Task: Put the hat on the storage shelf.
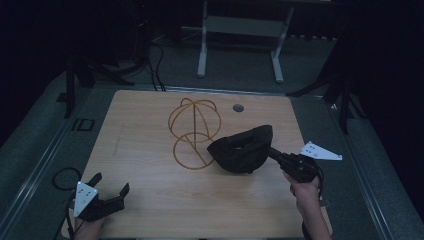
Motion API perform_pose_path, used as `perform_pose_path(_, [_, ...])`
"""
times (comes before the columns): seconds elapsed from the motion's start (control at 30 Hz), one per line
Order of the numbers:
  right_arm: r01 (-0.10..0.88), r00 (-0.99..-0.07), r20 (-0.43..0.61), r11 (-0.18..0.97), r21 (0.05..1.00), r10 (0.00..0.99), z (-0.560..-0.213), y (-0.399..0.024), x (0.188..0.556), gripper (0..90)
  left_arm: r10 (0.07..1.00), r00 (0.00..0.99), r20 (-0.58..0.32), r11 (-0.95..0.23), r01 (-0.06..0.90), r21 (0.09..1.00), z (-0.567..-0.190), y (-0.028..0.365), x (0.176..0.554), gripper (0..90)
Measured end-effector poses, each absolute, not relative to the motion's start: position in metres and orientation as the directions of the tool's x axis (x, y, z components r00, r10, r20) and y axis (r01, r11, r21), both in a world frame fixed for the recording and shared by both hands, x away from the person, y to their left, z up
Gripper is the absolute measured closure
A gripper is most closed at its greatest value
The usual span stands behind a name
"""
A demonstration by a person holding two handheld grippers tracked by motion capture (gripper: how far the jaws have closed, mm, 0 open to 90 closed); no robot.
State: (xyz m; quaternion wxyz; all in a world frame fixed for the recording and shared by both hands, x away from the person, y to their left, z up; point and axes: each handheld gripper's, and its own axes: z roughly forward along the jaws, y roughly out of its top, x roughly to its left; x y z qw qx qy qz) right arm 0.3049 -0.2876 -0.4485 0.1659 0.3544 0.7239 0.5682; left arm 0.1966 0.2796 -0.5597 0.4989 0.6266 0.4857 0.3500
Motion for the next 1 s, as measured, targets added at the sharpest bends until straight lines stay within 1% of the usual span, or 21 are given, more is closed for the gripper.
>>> perform_pose_path(0.03, [0.318,-0.699,0.163,0.098,0.943,0.696,-0.445,-0.287,0.304,90.0,0.948,0.307,-0.078,-0.009,0.274,0.962,-0.558,0.276,0.197,0.4])
perform_pose_path(0.1, [0.305,-0.701,0.157,0.093,0.948,0.695,-0.439,-0.286,0.303,90.0,0.945,0.314,-0.094,0.000,0.285,0.959,-0.556,0.275,0.197,0.4])
perform_pose_path(0.13, [0.298,-0.704,0.156,0.088,0.950,0.693,-0.435,-0.286,0.302,90.0,0.935,0.333,-0.122,0.009,0.321,0.947,-0.552,0.271,0.198,0.4])
perform_pose_path(0.2, [0.283,-0.707,0.153,0.079,0.956,0.690,-0.428,-0.287,0.300,90.0,0.923,0.363,-0.129,0.003,0.328,0.945,-0.548,0.265,0.197,0.6])
perform_pose_path(0.27, [0.275,-0.706,0.147,0.077,0.958,0.693,-0.425,-0.287,0.299,90.0,0.918,0.374,-0.133,0.000,0.335,0.942,-0.547,0.261,0.197,2.1])
perform_pose_path(0.3, [0.263,-0.707,0.140,0.074,0.962,0.693,-0.417,-0.288,0.297,90.0,0.913,0.387,-0.127,-0.015,0.345,0.939,-0.545,0.257,0.197,2.2])
perform_pose_path(0.4, [0.247,-0.710,0.123,0.081,0.966,0.693,-0.411,-0.289,0.293,90.0,0.899,0.422,-0.118,-0.041,0.349,0.936,-0.540,0.245,0.196,2.2])
perform_pose_path(0.47, [0.241,-0.713,0.115,0.087,0.967,0.691,-0.408,-0.290,0.292,90.0,0.897,0.425,-0.118,-0.042,0.348,0.937,-0.538,0.243,0.196,2.2])
perform_pose_path(0.5, [0.232,-0.715,0.109,0.087,0.969,0.691,-0.404,-0.291,0.287,90.0,0.886,0.440,-0.144,-0.019,0.346,0.938,-0.533,0.240,0.197,2.2])
perform_pose_path(0.53, [0.224,-0.716,0.103,0.088,0.971,0.690,-0.403,-0.291,0.286,90.0,0.886,0.440,-0.144,-0.019,0.346,0.938,-0.533,0.240,0.197,2.2])
perform_pose_path(0.57, [0.221,-0.718,0.103,0.086,0.972,0.688,-0.401,-0.292,0.284,90.0,0.876,0.451,-0.173,0.004,0.351,0.936,-0.527,0.237,0.200,2.2])
perform_pose_path(0.6, [0.221,-0.718,0.103,0.086,0.972,0.688,-0.401,-0.292,0.284,90.0,0.876,0.451,-0.173,0.004,0.351,0.936,-0.527,0.237,0.200,2.2])
perform_pose_path(0.67, [0.216,-0.726,0.102,0.085,0.973,0.680,-0.396,-0.293,0.277,90.0,0.855,0.477,-0.205,0.023,0.359,0.933,-0.520,0.231,0.206,2.2])
perform_pose_path(0.73, [0.210,-0.733,0.098,0.088,0.974,0.673,-0.393,-0.293,0.273,90.0,0.848,0.490,-0.203,0.020,0.354,0.935,-0.518,0.228,0.208,2.2])
perform_pose_path(0.87, [0.193,-0.748,0.081,0.099,0.976,0.659,-0.388,-0.291,0.266,90.0,0.819,0.548,-0.169,-0.034,0.340,0.940,-0.506,0.216,0.219,2.2])
perform_pose_path(1.0, [0.183,-0.763,0.077,0.100,0.978,0.642,-0.384,-0.287,0.262,90.0,0.793,0.585,-0.168,-0.051,0.338,0.940,-0.496,0.207,0.226,2.2])
